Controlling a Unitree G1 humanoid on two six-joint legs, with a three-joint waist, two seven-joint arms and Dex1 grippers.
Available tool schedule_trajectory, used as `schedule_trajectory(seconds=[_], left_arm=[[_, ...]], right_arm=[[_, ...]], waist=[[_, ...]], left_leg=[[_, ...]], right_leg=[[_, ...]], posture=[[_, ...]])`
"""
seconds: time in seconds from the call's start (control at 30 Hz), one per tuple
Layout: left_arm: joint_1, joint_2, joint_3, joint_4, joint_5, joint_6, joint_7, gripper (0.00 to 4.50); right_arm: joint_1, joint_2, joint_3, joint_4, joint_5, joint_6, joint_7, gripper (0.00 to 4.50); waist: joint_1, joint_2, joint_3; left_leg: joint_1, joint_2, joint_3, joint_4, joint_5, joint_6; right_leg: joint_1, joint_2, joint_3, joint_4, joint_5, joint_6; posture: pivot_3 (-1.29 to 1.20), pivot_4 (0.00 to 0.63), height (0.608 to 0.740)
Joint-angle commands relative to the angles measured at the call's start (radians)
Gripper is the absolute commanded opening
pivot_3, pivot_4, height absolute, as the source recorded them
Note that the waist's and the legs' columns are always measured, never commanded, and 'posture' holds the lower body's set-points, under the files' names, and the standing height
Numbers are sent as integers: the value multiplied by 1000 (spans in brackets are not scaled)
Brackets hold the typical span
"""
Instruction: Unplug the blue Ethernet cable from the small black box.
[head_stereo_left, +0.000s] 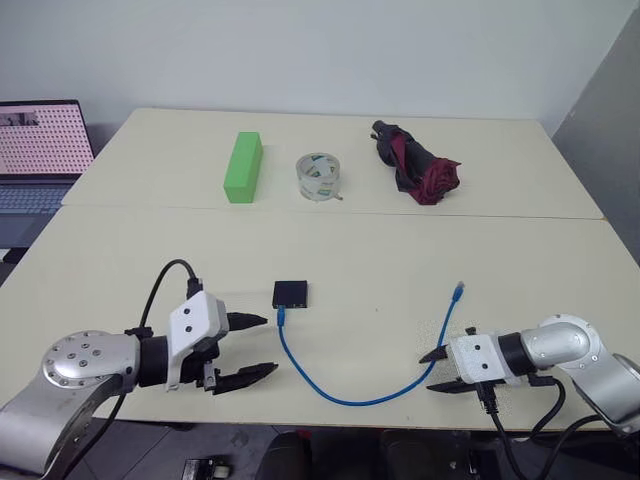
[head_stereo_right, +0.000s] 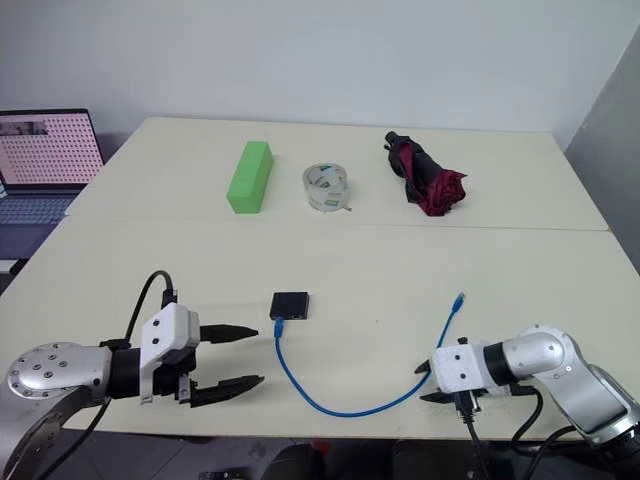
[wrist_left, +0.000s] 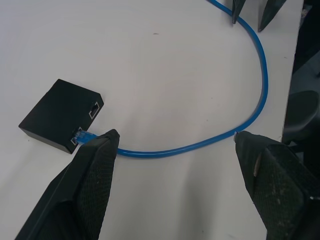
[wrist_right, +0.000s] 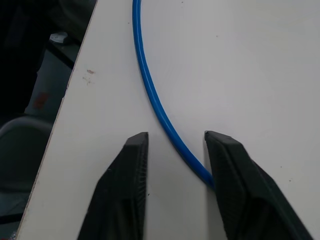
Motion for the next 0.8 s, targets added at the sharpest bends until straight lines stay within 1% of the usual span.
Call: schedule_trajectory(seconds=[0.03, 0.13, 0.17, 0.43, 0.57, 0.7, 0.8], left_arm=[[-15, 0, 0, -23, -22, -3, 1, 3906], [-15, 0, 2, -25, -22, -4, -1, 3906], [-15, 0, 1, -25, -22, -5, -1, 3906], [-32, 3, -5, -14, -18, -7, -6, 3906], [-50, 6, -12, 7, -9, -15, -15, 3906], [-80, 10, -25, 30, -3, -21, -25, 3906], [-100, 13, -34, 50, 2, -28, -32, 3906]], right_arm=[[-25, -10, 0, 9, -20, -41, 25, 839], [-37, -12, 2, 28, -29, -58, 39, 150], [-44, -15, 3, 43, -38, -73, 43, 26], [-77, -43, -34, 150, -68, -129, 44, 26], [-90, -88, -67, 248, -94, -174, 35, 26], [-112, -168, -99, 380, -132, -242, 25, 26], [-128, -180, -106, 416, -135, -254, 18, 26]], waist=[[0, 0, 0], [0, 0, 0], [0, 0, 0], [0, 0, 0], [1, 0, 0], [2, 0, 0], [2, 0, 0]], left_leg=[[0, 0, 0, 0, 0, 0], [0, 0, 0, 0, 0, 0], [0, 0, 0, 0, 0, 0], [0, 0, 0, 0, 0, 0], [1, 0, 0, 1, 0, 0], [2, -1, 1, 1, 0, 0], [2, -1, 2, 2, 0, 0]], right_leg=[[0, 0, 0, 0, 0, 0], [0, 0, 0, 0, 0, 0], [0, 0, 0, 0, 0, 0], [1, 0, 0, 0, 0, 0], [1, 0, 0, 0, 0, 0], [2, -1, 1, -1, 0, 0], [3, -2, 1, -1, 0, 0]], posture=[[0, 150, 740], [0, 150, 740], [0, 150, 740], [0, 150, 740], [0, 150, 740], [0, 150, 740], [0, 150, 740]])
